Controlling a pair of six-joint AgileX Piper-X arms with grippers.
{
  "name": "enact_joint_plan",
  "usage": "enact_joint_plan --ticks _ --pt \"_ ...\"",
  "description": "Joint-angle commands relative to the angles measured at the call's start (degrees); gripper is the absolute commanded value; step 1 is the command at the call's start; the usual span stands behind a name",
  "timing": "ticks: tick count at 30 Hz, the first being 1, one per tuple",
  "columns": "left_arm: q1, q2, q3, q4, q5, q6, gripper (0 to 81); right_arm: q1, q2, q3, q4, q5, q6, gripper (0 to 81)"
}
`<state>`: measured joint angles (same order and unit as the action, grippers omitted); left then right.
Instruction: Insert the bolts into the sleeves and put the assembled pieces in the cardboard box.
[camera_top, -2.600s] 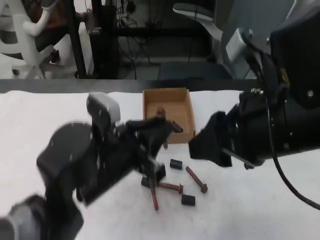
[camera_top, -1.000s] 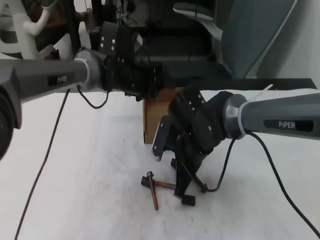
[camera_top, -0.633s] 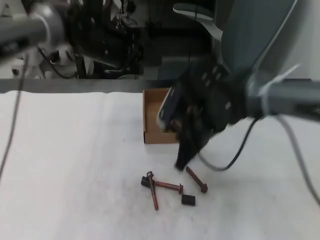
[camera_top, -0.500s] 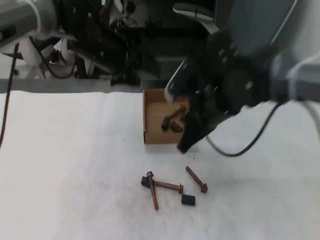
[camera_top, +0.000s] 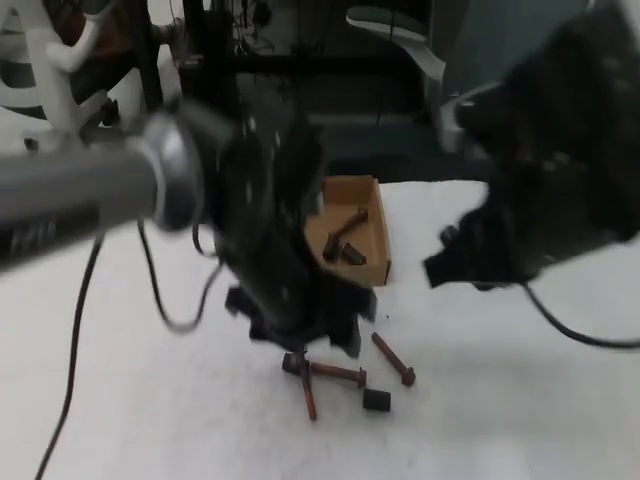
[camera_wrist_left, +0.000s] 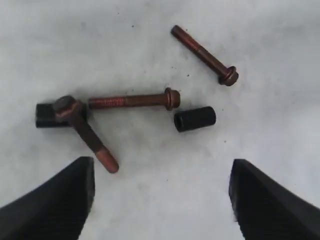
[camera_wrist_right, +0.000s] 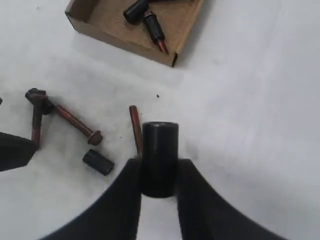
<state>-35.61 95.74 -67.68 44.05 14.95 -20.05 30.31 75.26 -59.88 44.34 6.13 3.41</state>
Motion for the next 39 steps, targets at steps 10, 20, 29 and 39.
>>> enact_joint_plan --ticks 10,20,29,39 --pt "-6.05 -3.97 10.22 -15.08 -24.81 -16.01 61.6 -4.69 -19.29 15.71 -0.49 -12.33 6.88 0.0" --pt "-5.62 2.56 10.22 -15.66 -25.06 -21.95 61.6 -4.69 -20.29 15.96 -0.23 -12.92 4.01 0.0" --pt "-5.52 7.17 10.11 -21.11 -27.7 -26.21 38.1 -4.58 -20.47 15.96 -0.23 -15.73 4.14 0.0" --pt "-5.47 6.99 10.11 -23.43 -26.79 -24.97 1.8 -4.58 -20.47 15.96 -0.23 -16.13 4.13 0.0"
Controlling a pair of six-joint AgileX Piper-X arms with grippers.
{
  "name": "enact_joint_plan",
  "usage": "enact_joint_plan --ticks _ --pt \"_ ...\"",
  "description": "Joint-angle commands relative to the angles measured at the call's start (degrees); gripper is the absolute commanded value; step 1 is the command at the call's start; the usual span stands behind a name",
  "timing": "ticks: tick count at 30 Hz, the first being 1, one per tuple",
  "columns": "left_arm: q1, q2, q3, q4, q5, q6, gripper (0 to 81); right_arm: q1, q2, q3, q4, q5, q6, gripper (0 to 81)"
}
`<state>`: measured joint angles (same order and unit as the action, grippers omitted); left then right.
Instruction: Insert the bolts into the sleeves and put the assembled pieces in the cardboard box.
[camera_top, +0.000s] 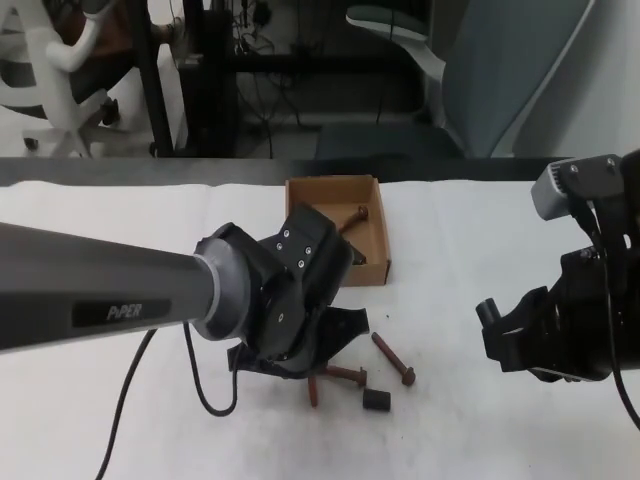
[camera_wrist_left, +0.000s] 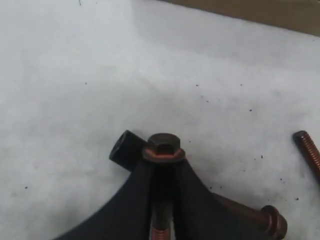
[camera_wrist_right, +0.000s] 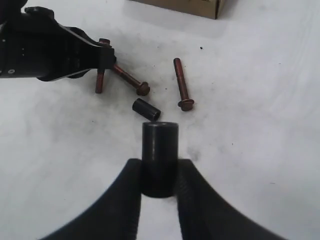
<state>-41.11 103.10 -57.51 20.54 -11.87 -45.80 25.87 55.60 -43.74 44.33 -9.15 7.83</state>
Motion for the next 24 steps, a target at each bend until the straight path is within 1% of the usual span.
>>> enact_joint_plan --ticks 1,5,10,13,17,19,20,22,24 --pt "-0.38 -0.89 -0.06 -0.46 0.02 1.81 1.8 -0.14 -0.81 -0.19 -0.22 -0.86 -0.29 0.0" --pt "-2.17 -4.75 -0.06 -2.81 0.02 5.84 1.8 -0.14 -0.81 -0.19 -0.22 -0.84 -0.39 0.0" --pt "-4.5 -13.57 -0.06 -3.22 -0.51 11.52 1.8 -0.14 -1.34 1.28 -2.71 -1.4 -3.69 0.0" --pt "-5.83 -18.64 -0.06 -3.22 -2.39 17.82 1.8 -0.14 -4.11 4.98 -8.52 -3.6 -3.98 0.0" --pt "-8.24 -26.06 0.31 -4.22 -8.56 24.32 1.8 1.53 -11.19 13.02 -20.83 -8.69 -4.29 0.0" --pt "-10.16 -30.7 2.7 -10.76 -9.83 25.02 1.8 3.7 -15.44 17.89 -27.65 -10.73 -5.36 0.0" --pt "-11.18 -32.54 4.36 -15.51 -9.89 27.54 1.8 4.81 -17.1 20.36 -31.26 -10.93 -5.22 0.0" --pt "-14.08 -36.59 9.59 -28.91 -9.87 31.32 1.8 7.57 -20.69 24.66 -38.1 -10.93 -4.05 0.0" --pt "-16.87 -39.13 14.78 -41.63 -9.87 33.31 1.8 9.83 -23.06 28.88 -45.74 -8.5 -0.61 0.0"
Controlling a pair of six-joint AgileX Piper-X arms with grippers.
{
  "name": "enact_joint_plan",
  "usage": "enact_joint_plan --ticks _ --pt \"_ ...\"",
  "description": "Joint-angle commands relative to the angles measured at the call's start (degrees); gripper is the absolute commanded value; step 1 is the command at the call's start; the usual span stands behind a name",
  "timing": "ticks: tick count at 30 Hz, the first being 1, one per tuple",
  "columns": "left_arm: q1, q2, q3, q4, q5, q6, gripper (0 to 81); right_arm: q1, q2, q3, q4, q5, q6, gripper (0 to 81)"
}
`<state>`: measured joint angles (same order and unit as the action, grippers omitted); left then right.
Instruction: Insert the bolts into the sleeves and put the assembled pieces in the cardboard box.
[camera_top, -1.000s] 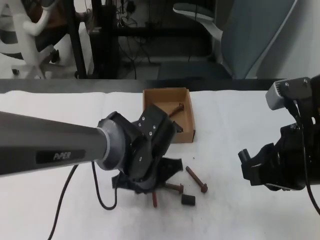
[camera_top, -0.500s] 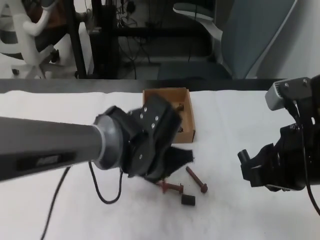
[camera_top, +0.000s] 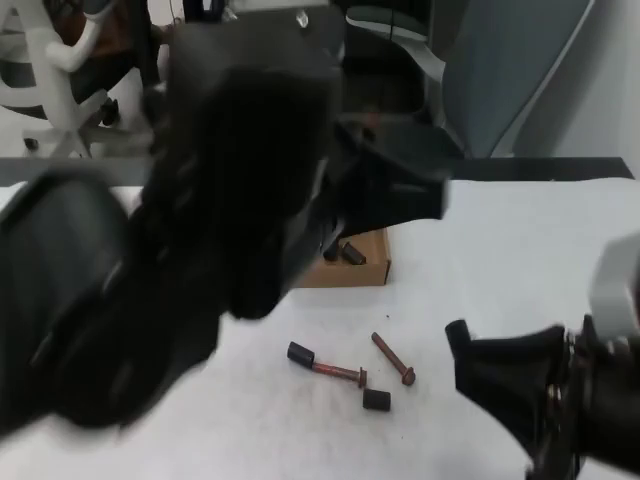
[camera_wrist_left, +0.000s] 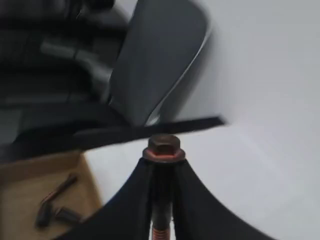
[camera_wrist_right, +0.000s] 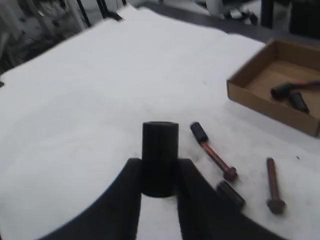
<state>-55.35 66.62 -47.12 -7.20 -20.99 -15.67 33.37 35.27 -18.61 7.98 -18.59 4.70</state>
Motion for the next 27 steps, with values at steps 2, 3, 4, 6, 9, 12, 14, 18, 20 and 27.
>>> enact_joint_plan --ticks 2,3,4,6,9,12,14,18,20,27 --pt "-4.44 -3.37 9.05 -22.98 -0.74 3.01 1.8 4.47 -3.64 6.7 -14.98 3.42 4.38 0.0" --pt "-5.1 -3.19 11.17 -26.98 -0.74 3.01 1.8 5.22 -3.68 7.84 -17.26 3.81 4.16 0.0" --pt "-5.46 -2.92 12.84 -29.9 -0.74 3.01 1.8 6.1 -3.68 8.53 -18.53 4.42 3.86 0.0" --pt "-5.81 -2.02 15.07 -32.18 0.02 2.21 1.8 7.52 -3.05 9.46 -20.03 6.61 3.86 0.0" --pt "-5.9 -0.69 16.22 -31.88 3.74 1.03 1.8 8.4 -1.56 9.52 -21.72 9.27 3.86 0.0" --pt "-5.9 0.48 16.37 -31.52 7.51 0.28 1.8 8.43 0.2 9.52 -24.35 9.27 3.86 0.0" --pt "-5.9 0.94 16.37 -31.49 9.23 -0.98 1.8 8.43 1.22 9.52 -25.89 9.44 3.03 0.0" --pt "-5.99 0.95 16.37 -31.11 10.43 -2.47 1.8 8.43 2.07 9.52 -28.63 10.97 -0.93 0.0" --pt "-5.98 0.95 16.37 -31.11 10.43 -2.47 1.8 8.43 2.04 9.52 -29.52 10.96 -1.34 0.0" --pt "-5.99 0.95 16.37 -29.91 10.86 -3.62 1.8 8.43 2.04 9.52 -31.05 10.96 -1.34 0.0"
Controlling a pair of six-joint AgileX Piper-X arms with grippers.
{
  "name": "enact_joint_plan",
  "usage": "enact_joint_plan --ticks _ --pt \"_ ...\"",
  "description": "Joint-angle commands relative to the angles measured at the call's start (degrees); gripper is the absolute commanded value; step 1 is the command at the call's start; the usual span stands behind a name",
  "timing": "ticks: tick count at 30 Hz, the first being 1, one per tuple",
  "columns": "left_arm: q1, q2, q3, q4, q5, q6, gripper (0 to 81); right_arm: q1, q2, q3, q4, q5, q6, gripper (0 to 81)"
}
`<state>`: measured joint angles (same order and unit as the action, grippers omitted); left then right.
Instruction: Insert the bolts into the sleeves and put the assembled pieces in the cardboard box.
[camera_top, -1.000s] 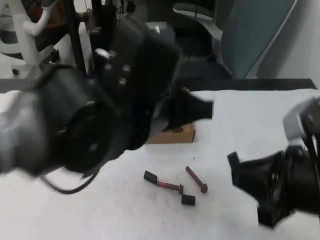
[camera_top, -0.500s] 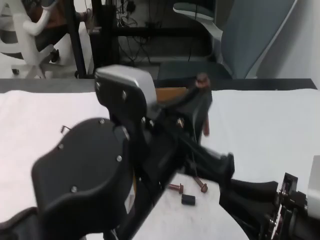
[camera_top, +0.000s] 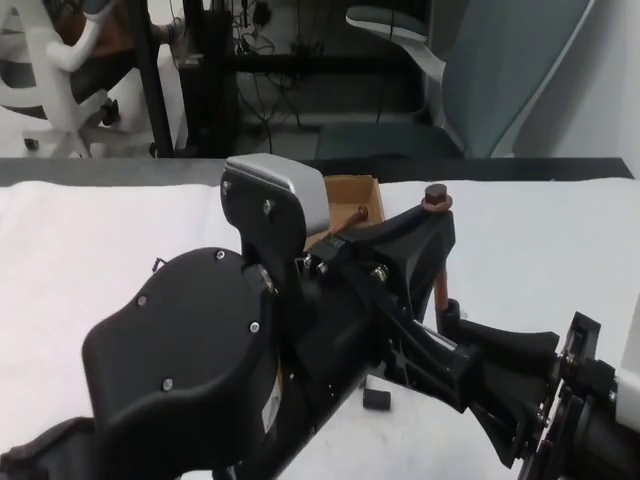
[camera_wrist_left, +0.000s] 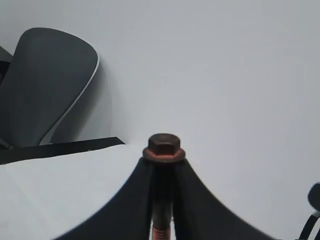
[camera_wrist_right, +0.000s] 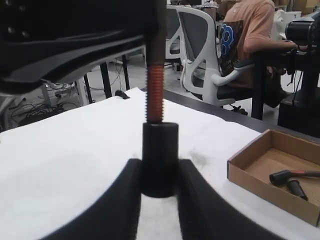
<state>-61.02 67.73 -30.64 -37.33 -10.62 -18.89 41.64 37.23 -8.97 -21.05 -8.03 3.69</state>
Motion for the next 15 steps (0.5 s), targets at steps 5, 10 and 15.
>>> enact_joint_plan --ticks 5,10,15 --pt "-0.33 -0.02 -0.11 1.49 1.89 -2.16 1.8 0.15 0.08 -0.12 -2.03 -2.27 -0.32 0.0" --pt "-0.33 -0.02 -0.11 1.5 1.87 -2.27 1.8 0.15 0.08 -0.12 -2.57 -3.27 -1.6 0.0" --pt "-0.33 -0.02 0.38 1.64 1.87 -2.22 1.8 0.15 0.08 -0.12 -7.03 -3.32 -1.6 0.0"
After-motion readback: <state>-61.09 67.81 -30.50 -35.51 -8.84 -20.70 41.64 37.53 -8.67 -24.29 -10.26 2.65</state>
